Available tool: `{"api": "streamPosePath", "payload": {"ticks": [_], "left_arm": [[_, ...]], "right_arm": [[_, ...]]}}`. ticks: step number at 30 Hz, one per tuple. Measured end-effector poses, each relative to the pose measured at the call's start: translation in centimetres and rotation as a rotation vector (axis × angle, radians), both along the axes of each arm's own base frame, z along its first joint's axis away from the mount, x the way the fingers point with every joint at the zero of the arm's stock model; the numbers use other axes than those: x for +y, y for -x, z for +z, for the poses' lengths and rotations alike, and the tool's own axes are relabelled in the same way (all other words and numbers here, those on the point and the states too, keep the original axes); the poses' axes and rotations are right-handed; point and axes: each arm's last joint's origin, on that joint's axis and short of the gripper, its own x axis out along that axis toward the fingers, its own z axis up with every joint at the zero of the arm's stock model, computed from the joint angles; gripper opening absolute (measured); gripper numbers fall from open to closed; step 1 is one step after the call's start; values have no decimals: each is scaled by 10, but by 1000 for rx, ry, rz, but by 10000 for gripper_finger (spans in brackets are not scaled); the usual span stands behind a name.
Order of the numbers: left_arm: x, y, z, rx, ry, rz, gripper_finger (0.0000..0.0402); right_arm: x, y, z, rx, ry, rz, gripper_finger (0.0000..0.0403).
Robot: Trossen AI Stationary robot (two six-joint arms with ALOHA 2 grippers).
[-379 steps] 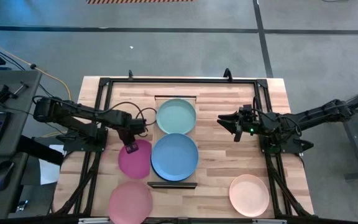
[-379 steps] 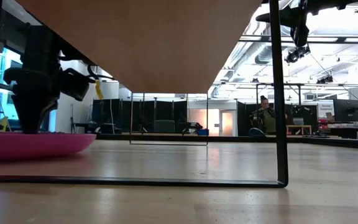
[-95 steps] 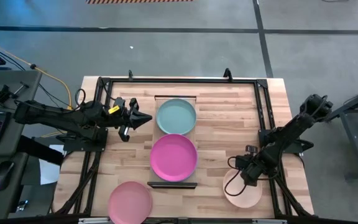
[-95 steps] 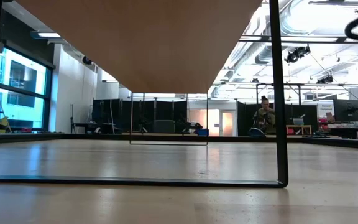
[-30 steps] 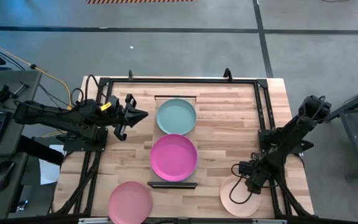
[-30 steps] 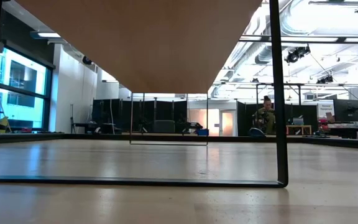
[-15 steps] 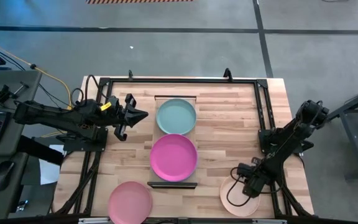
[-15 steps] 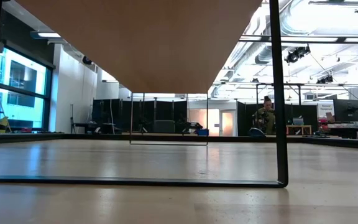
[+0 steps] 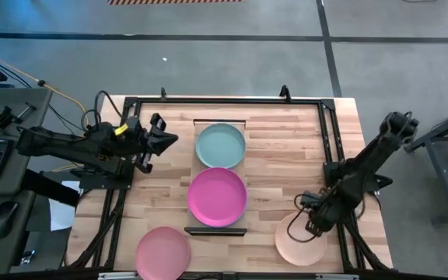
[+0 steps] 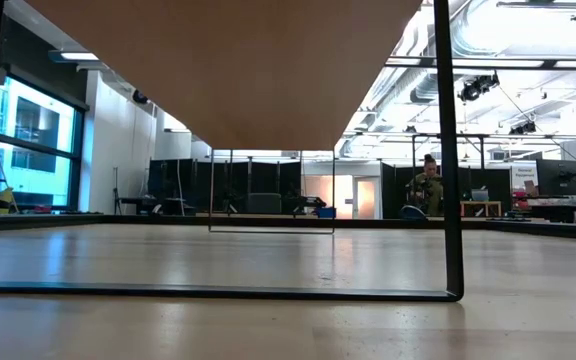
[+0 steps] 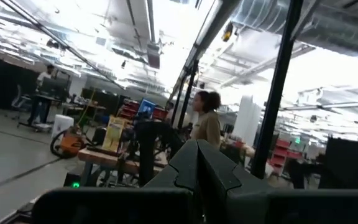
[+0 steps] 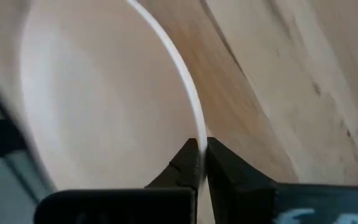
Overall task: Place and stack plates onto a shelf
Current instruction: Stack the light brown plate on top of the blue plate on the shelf
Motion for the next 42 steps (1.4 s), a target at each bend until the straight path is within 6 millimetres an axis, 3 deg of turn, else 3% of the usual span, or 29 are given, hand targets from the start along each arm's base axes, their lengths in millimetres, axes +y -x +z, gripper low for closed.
{"api": "streamPosePath", "payload": {"ticks": [13,16,21,24,31,37,42], "left_arm": [[1,10,6,-43,12,16,0],[1,11,7,-48,12,16,0],[2,10,6,-46,13,17,0],[2,10,6,-47,14,19,0],[2,11,7,-47,-12,39,0],[2,13,12,-101,-16,44,0],[2,14,13,-116,-14,43,0]], "right_arm": [[-52,6,80,-494,-374,-61,0],[-61,-8,92,-670,-383,-126,0],[-88,-40,104,-884,-229,-353,0],[-108,-61,122,-968,-144,-462,0],[-153,-108,158,-940,9,-598,0],[-181,-148,157,-832,21,-642,0],[-192,-173,140,-715,8,-685,0]]}}
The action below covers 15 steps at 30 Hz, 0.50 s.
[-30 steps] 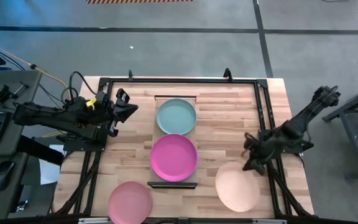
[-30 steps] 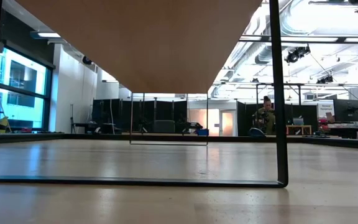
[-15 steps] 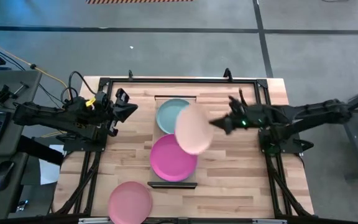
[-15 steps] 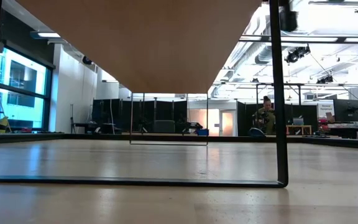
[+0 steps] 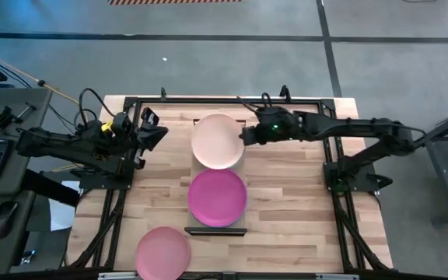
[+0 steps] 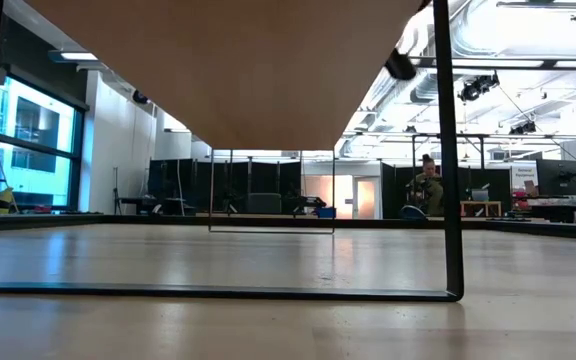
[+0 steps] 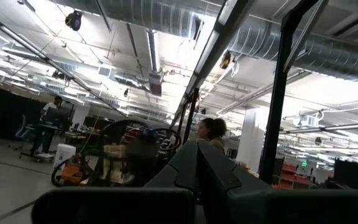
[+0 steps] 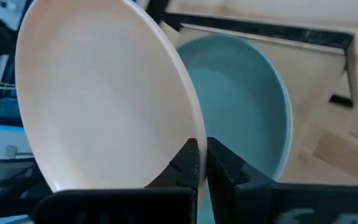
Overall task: Place and stack plates onto a shelf
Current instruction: Stack the light brown plate on top of the blue plate on the shelf
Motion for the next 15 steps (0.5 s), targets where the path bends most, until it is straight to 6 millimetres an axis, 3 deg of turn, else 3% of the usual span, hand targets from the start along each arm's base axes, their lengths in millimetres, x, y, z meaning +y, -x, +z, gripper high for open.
{"api": "streamPosePath", "payload": {"ticks": [7,15], "left_arm": [[-1,0,0,1,-10,-18,0],[-1,0,0,1,-10,-18,0]], "right_arm": [[-14,-11,-22,85,-101,-43,0],[-15,-10,-29,128,-156,-81,0]]}}
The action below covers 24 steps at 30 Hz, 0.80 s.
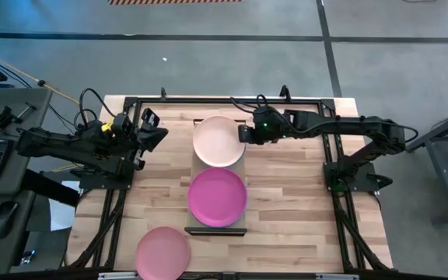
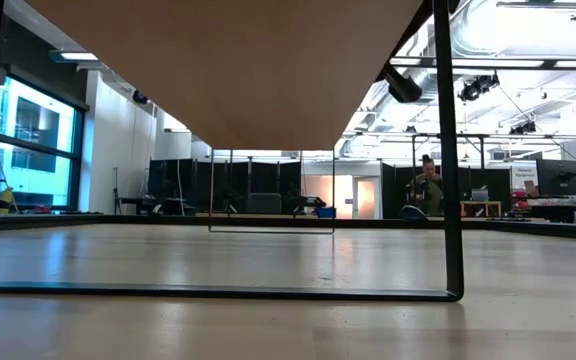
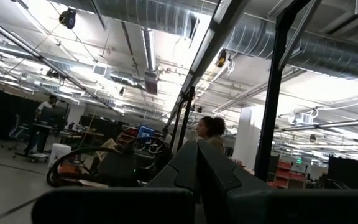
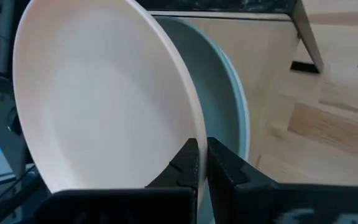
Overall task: Place and stack plates onto a shelf
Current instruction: Stack the light brown plate on top of the blue plate on the shelf
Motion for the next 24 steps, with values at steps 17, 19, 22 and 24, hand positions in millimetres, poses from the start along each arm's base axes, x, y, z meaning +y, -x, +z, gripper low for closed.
{"api": "streamPosePath", "payload": {"ticks": [17,19,22,24], "left_arm": [[0,0,0,3,-1,0,0],[0,0,0,4,-1,0,0],[0,0,-1,5,-1,0,0],[0,0,-1,6,-1,0,0]], "right_arm": [[2,8,13,-41,41,41,123],[3,12,20,-63,63,54,138],[4,18,27,-80,107,93,152],[8,22,31,-76,144,140,154]]}}
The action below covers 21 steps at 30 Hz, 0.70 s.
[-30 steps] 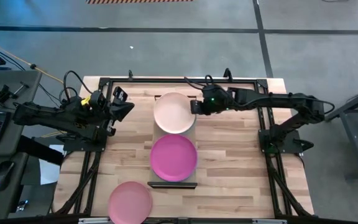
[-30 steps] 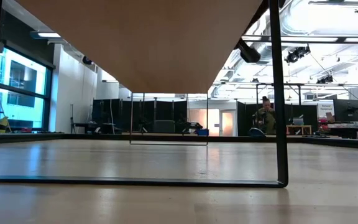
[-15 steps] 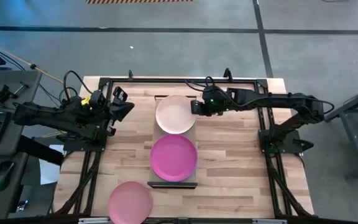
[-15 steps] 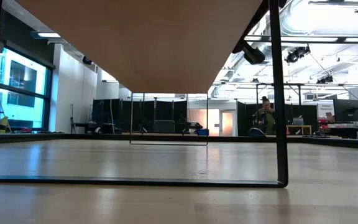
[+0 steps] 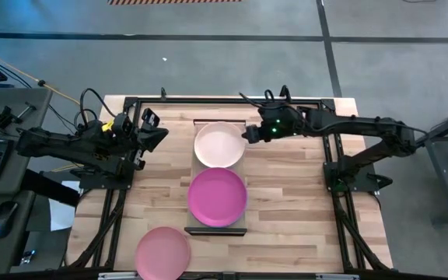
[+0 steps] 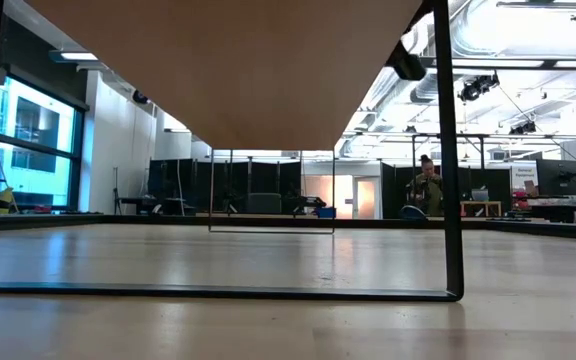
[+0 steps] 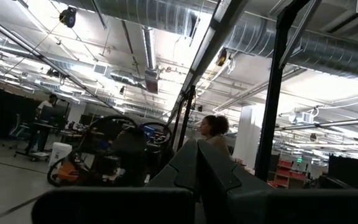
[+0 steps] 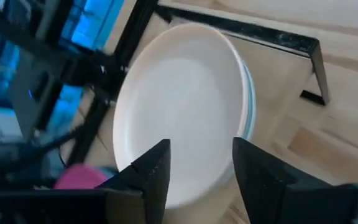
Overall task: Place and stack plates onto a shelf
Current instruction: Stack the light brown plate on top of the blue plate on the shelf
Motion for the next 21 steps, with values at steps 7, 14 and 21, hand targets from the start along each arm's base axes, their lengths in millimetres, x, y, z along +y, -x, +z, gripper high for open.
{"api": "streamPosePath", "payload": {"ticks": [7,14,21], "left_arm": [[0,-1,-3,30,-2,0,0],[0,-4,-8,85,8,-8,0],[0,-4,-8,87,16,-13,0]], "right_arm": [[26,19,6,100,154,178,156],[47,25,-9,184,257,236,137],[49,31,-56,-106,360,187,29]]}}
